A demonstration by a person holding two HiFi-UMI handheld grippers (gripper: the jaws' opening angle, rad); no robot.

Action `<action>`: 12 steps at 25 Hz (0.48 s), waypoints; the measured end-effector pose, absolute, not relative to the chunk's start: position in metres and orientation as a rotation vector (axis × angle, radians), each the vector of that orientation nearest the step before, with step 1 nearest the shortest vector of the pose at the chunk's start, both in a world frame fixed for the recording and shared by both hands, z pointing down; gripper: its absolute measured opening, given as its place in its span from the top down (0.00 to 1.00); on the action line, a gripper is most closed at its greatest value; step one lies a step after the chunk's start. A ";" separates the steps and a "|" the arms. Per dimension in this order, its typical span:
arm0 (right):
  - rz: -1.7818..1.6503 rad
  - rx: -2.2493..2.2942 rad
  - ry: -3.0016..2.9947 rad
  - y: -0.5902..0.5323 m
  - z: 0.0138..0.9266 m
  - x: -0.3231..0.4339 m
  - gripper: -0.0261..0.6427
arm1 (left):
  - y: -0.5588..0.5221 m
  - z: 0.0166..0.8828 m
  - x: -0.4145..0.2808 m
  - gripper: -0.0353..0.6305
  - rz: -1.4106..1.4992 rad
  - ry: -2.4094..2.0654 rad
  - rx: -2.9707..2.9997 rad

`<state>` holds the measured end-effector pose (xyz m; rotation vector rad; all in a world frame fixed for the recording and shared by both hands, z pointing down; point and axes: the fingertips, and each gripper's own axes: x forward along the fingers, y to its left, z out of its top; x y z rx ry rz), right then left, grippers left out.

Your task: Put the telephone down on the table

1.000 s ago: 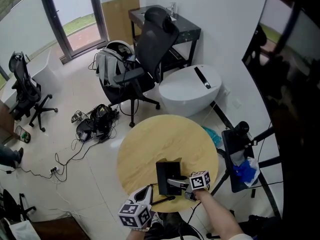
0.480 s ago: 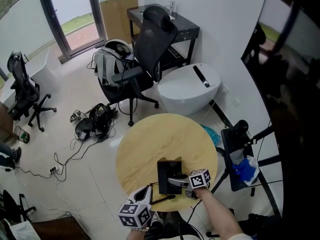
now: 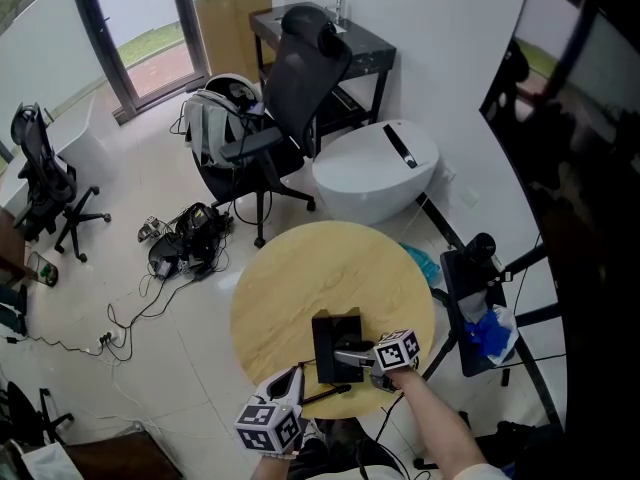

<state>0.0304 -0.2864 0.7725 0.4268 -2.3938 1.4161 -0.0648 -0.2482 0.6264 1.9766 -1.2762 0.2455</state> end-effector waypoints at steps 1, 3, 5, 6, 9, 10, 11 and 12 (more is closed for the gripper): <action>1.407 0.436 -2.389 -0.287 0.773 0.031 0.64 | -0.248 0.627 -0.064 0.97 0.247 -1.276 1.978; 1.381 0.456 -2.379 -0.287 0.776 0.034 0.62 | -0.248 0.627 -0.063 0.97 0.253 -1.277 1.981; 1.351 0.475 -2.372 -0.287 0.777 0.035 0.59 | -0.248 0.627 -0.063 0.97 0.255 -1.276 1.982; 1.334 0.485 -2.371 -0.287 0.777 0.035 0.59 | -0.248 0.626 -0.063 0.97 0.254 -1.275 1.983; 1.285 0.510 -2.365 -0.289 0.778 0.035 0.56 | -0.249 0.626 -0.063 0.97 0.251 -1.273 1.983; 1.272 0.517 -2.363 -0.290 0.778 0.035 0.56 | -0.250 0.626 -0.063 0.97 0.250 -1.272 1.983; 1.260 0.524 -2.361 -0.290 0.779 0.036 0.55 | -0.250 0.626 -0.063 0.97 0.250 -1.271 1.984; 1.252 0.529 -2.360 -0.290 0.779 0.036 0.55 | -0.250 0.627 -0.062 0.97 0.250 -1.269 1.985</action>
